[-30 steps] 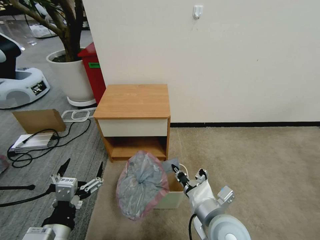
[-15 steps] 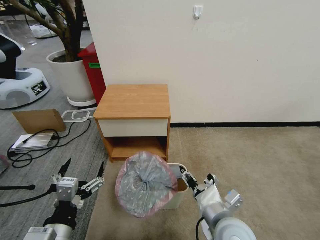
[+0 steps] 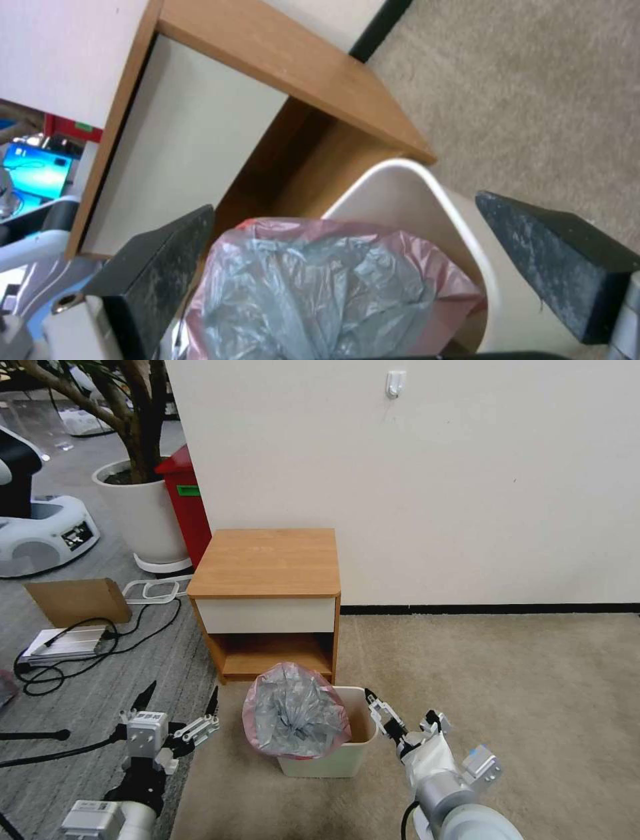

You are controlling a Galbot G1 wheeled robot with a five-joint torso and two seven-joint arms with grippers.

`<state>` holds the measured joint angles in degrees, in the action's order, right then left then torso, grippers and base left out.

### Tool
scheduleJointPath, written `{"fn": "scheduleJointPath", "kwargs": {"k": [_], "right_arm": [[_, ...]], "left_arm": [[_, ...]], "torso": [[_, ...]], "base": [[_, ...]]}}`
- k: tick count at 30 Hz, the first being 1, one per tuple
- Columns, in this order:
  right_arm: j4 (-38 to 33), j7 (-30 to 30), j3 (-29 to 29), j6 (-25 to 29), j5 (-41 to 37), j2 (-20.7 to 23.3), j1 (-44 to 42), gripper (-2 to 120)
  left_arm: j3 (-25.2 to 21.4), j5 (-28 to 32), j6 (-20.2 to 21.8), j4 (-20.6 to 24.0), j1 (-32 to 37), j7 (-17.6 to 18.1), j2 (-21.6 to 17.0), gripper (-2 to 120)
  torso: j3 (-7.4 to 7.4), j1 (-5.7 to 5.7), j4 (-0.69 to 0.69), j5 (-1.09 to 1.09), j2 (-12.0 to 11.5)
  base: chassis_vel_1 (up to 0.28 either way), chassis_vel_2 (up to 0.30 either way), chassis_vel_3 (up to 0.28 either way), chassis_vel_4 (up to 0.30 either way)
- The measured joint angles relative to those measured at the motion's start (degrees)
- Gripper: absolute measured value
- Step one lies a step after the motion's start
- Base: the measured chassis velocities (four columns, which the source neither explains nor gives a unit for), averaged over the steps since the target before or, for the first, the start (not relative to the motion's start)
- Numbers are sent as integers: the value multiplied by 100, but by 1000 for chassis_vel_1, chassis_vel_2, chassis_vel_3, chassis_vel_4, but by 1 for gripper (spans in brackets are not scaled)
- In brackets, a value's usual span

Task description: Pick up the garbage bag from the table and place it over the trash can.

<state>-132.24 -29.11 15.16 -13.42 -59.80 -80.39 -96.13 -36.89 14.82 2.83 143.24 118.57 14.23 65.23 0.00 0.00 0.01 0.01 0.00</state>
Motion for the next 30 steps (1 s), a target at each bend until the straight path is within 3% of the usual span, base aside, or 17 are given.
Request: {"fn": "scheduleJointPath", "kwargs": {"k": [3, 5, 6, 16, 23, 30], "right_arm": [[-7, 3, -11, 40, 105, -9, -21, 100], [-7, 8, -20, 105, 258, -30, -72, 100], [-7, 8, -18, 122, 301, -41, -94, 100], [52, 12, -15, 225, 494, -175, -180, 100], [113, 20, 34, 249, 534, -222, -145, 100], [137, 33, 99, 256, 550, -217, -116, 100]], "left_arm": [[69, 114, 162, 0, -107, 20, -103, 100], [336, 549, 763, 0, -555, 91, -528, 100], [368, 608, 841, 0, -612, 104, -581, 100], [547, 761, 1075, -5, -863, 168, -723, 100], [1517, 1248, 1898, -152, -2150, 501, -1209, 100], [1601, 1291, 1974, -165, -2256, 538, -1250, 100]], "torso": [[0, 0, 2, 0, 0], [0, 0, -6, -3, 0], [1, 1, -7, -3, -1], [0, 0, 1, 1, -1], [0, 0, -5, -1, -1], [0, 0, -1, -1, 0]], "base": [[0, 0, 0, 0], [0, 0, 0, 0], [0, 0, 0, 0], [0, 0, 0, 0], [0, 0, 0, 0], [0, 0, 0, 0]]}}
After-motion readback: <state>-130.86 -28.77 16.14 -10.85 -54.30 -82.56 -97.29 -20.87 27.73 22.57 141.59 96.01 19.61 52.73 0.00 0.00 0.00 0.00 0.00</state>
